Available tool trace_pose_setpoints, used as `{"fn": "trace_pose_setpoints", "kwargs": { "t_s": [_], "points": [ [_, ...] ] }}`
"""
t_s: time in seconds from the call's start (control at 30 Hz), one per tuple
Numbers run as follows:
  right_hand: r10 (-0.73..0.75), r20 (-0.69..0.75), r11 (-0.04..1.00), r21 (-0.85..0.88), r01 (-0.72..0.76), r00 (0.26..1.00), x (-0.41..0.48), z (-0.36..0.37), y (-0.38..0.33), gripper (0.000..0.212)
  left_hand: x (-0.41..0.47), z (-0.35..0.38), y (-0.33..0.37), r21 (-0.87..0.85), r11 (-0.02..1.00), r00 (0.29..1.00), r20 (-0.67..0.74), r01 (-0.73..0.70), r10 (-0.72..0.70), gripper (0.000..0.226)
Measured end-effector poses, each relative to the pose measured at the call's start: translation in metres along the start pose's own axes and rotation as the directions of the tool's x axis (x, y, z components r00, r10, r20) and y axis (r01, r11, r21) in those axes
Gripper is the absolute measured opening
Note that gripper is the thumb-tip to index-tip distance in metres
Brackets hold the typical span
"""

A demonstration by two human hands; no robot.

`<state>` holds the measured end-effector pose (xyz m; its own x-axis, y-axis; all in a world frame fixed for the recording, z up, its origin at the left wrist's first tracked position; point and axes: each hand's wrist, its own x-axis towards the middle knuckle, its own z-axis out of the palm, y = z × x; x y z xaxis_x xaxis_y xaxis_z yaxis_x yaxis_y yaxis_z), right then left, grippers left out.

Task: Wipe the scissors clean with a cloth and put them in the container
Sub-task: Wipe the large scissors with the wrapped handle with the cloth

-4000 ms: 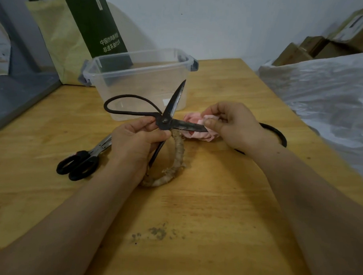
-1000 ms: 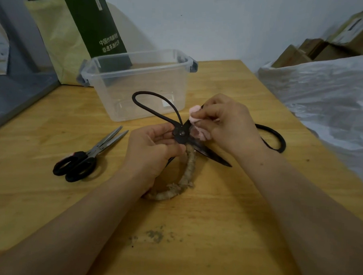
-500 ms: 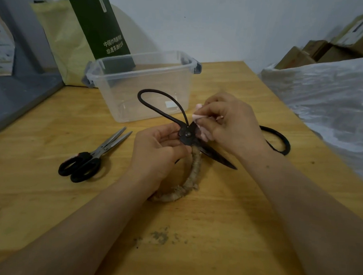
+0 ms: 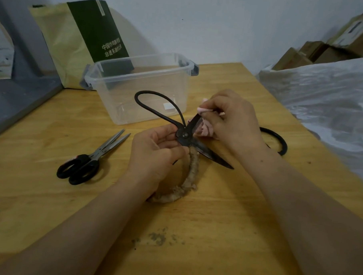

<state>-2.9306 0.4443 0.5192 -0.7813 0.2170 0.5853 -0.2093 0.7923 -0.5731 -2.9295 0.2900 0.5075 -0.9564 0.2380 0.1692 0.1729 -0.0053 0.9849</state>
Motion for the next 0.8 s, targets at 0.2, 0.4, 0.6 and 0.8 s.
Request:
{"fn": "trace_pose_setpoints", "kwargs": {
  "t_s": [0.2,0.4,0.6,0.8],
  "points": [
    [-0.085,0.173,0.992,0.104,0.068,0.981,-0.012,0.003,-0.007,0.008,0.000,-0.001,0.000,0.008,1.000,0.999,0.038,-0.018,0.018,0.042],
    [0.060,0.022,0.993,0.105,-0.062,0.998,0.000,0.003,0.003,0.009,-0.001,-0.001,0.002,-0.007,1.000,1.000,0.010,-0.009,0.009,0.046],
    [-0.030,0.207,0.981,0.194,-0.011,0.978,-0.009,0.001,0.001,0.019,0.000,-0.002,0.001,0.006,1.000,0.999,0.039,-0.006,0.006,0.043],
    [0.101,0.026,0.960,0.259,-0.104,0.995,0.001,0.002,0.010,0.022,0.000,-0.002,0.001,0.008,1.000,0.999,0.032,-0.013,0.012,0.047]
  ]
}}
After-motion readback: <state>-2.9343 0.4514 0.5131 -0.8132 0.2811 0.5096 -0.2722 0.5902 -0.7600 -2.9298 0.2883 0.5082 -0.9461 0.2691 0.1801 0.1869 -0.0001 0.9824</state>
